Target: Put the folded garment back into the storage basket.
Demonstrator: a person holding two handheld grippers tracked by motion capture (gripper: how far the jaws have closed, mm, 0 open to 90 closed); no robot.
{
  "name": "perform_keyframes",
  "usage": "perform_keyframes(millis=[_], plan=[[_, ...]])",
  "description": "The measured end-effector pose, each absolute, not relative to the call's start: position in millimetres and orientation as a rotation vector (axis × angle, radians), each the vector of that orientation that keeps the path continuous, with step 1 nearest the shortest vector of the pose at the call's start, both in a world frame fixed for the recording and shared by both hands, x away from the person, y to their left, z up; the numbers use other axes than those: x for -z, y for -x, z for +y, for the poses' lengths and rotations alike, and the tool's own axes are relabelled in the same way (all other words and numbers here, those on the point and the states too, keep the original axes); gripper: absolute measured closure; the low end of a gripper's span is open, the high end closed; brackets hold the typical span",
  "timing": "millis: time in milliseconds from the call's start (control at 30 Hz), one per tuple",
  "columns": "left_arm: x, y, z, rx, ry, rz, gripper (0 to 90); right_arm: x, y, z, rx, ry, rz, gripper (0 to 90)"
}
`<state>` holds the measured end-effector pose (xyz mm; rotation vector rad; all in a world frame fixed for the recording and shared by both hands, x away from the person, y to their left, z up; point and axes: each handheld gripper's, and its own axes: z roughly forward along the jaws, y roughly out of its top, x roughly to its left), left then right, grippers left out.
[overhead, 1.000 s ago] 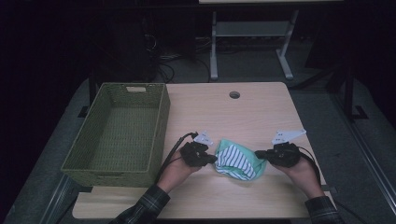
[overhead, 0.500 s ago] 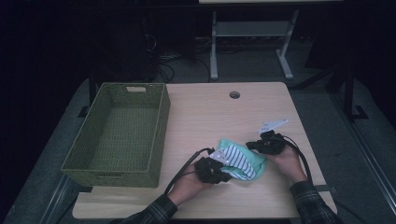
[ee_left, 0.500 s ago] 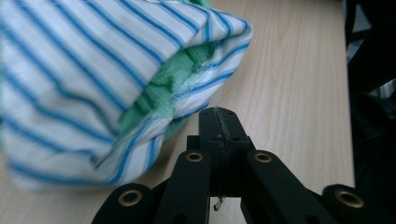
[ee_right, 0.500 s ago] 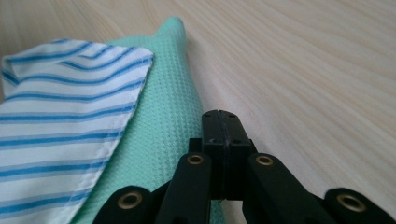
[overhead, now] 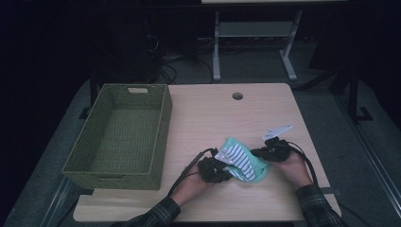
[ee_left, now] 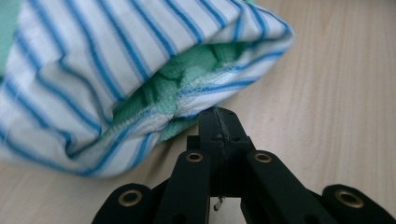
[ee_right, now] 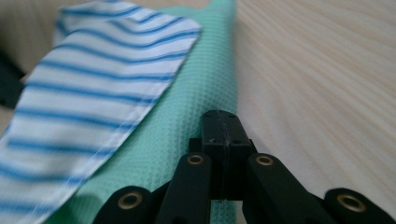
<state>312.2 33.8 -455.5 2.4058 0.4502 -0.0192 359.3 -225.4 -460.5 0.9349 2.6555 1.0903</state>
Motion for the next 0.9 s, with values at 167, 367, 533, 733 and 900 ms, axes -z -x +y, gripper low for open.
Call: perform_keyframes(millis=[167,367,533,733,900], plan=[[452,-321,47,-0.044,-2.414,0.480,89.6,459,-350,-223,-1.097,-0.901,2.677,90.0],[450,-331,60,-0.063,-2.407,0.525,89.6,458,-338,-219,-1.103,-0.883,2.707,90.0],[451,-340,66,-0.104,-2.413,0.562,89.6,458,-324,-213,-1.119,-0.847,2.725,89.9],[451,-344,69,-0.118,-2.405,0.582,89.6,457,-314,-210,-1.138,-0.823,2.721,88.0],[435,-342,73,-0.096,-2.397,0.557,84.9,454,-316,-226,-1.175,-0.899,2.638,78.6]])
